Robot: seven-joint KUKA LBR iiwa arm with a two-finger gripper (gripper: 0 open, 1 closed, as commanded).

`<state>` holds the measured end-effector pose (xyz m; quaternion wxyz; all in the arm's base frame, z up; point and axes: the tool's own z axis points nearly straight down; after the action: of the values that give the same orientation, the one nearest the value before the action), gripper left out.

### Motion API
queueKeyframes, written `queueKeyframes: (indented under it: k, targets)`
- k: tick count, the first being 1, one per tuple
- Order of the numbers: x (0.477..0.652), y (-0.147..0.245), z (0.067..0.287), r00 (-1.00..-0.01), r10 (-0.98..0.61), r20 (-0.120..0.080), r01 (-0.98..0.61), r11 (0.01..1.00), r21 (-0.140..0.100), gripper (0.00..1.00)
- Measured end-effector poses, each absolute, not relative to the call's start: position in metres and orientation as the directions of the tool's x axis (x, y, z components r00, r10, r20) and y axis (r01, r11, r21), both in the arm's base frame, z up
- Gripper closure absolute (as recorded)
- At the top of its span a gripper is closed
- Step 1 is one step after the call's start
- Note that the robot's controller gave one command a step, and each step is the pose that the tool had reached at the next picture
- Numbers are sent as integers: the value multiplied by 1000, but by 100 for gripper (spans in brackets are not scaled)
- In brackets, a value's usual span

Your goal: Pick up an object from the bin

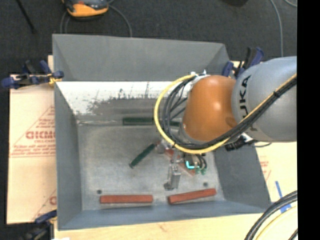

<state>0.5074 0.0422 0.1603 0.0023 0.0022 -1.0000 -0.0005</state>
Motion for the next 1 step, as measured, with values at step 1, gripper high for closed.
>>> queueKeyframes:
  k: [1]
  targets:
    - [509, 42, 164, -1000, -3, -3, -3, 1000, 1, 0]
